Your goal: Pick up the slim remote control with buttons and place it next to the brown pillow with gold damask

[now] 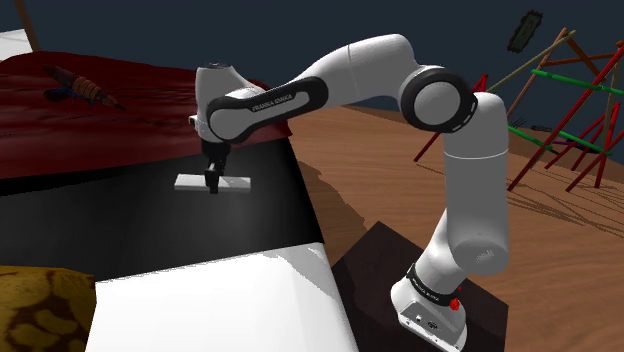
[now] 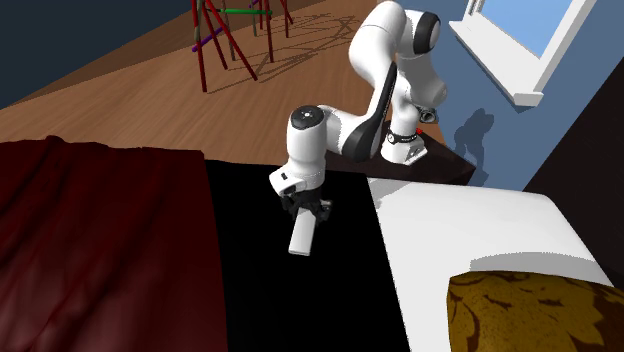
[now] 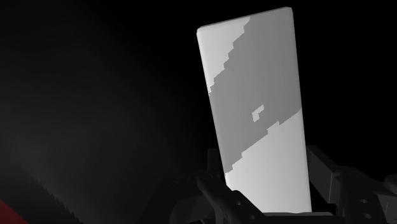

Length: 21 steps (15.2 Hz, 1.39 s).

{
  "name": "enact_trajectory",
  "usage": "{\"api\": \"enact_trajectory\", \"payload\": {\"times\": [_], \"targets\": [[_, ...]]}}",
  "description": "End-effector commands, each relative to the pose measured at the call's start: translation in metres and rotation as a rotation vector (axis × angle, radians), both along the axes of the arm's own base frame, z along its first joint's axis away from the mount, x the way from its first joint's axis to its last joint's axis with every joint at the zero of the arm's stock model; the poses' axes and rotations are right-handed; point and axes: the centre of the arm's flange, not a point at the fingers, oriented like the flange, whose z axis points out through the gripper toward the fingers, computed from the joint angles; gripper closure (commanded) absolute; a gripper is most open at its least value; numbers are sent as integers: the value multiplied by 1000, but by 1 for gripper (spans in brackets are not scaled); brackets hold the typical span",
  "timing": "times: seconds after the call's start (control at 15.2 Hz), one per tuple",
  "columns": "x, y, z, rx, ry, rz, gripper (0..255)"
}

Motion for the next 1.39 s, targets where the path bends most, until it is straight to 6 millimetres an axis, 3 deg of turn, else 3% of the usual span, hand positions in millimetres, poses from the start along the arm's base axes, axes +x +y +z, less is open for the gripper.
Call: {"api": "enact_trajectory", "payload": {"times": [0.0,1.32], "targets": [[0,0,11,0,0,0,255],[0,0,117,0,0,0,255]]}}
